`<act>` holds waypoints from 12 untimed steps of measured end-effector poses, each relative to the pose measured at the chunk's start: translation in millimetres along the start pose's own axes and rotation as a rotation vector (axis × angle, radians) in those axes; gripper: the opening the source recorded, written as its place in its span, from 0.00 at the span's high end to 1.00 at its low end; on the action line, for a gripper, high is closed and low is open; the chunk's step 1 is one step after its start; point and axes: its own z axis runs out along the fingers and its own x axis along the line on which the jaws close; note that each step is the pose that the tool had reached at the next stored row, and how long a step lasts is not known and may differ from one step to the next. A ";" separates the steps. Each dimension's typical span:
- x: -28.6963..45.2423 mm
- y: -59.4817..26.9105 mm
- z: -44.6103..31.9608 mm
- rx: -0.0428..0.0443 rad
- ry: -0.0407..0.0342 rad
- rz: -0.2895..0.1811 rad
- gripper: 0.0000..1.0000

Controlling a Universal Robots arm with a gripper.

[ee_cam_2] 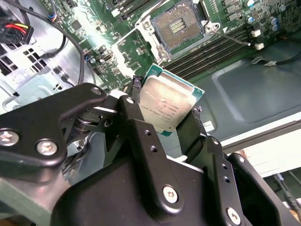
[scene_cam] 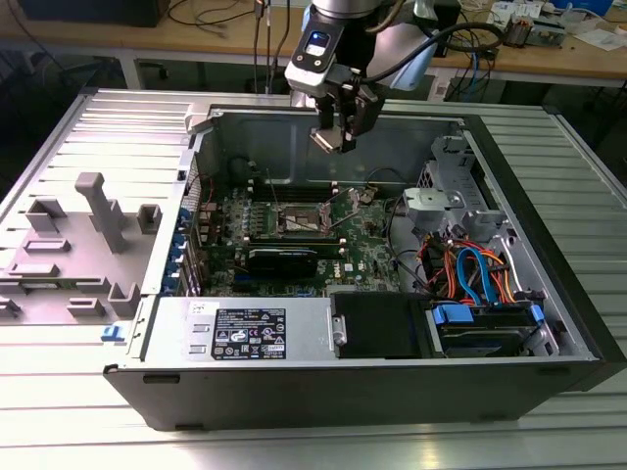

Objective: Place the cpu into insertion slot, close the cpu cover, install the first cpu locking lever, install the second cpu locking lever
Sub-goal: 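Place the cpu into insertion slot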

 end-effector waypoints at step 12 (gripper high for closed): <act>1.6 -3.5 3.4 -0.0024 -0.0146 0.182 0.45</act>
